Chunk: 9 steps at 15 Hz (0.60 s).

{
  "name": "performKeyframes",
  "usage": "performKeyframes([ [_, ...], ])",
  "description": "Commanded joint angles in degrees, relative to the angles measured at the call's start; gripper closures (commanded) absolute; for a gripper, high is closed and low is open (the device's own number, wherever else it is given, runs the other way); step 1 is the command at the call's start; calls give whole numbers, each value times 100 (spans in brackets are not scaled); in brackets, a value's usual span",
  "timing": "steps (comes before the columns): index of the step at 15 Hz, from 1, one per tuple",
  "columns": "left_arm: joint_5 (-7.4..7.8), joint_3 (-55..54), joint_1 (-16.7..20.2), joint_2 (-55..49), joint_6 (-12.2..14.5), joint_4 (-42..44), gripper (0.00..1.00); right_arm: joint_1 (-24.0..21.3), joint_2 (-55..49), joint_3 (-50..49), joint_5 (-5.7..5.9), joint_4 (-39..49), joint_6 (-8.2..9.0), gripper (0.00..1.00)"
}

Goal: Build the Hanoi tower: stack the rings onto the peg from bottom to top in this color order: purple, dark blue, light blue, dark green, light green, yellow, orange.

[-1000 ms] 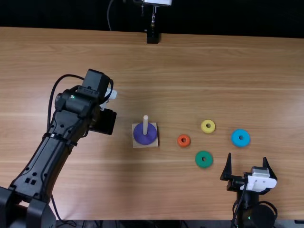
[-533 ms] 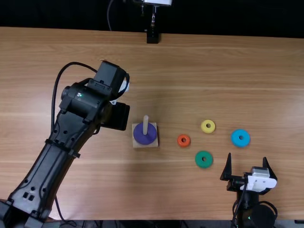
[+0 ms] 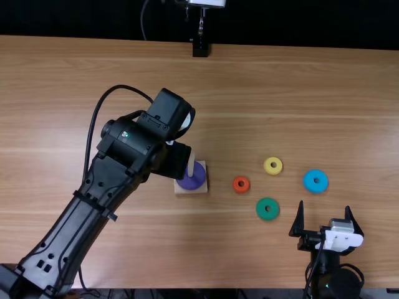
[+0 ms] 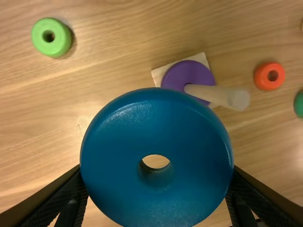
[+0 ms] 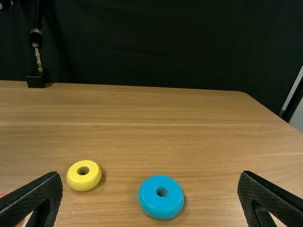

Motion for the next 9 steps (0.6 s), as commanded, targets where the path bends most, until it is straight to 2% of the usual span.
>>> performKeyframes([
  [1, 21, 254, -116, 137, -75, 72, 100, -43, -38, -57, 31, -87, 58, 0],
  [4, 21, 333, -187, 287, -423, 262, 100, -43, -38, -57, 31, -87, 58, 0],
  [9, 11, 518, -371, 542, -434, 431, 100, -43, -38, -57, 31, -87, 58, 0],
])
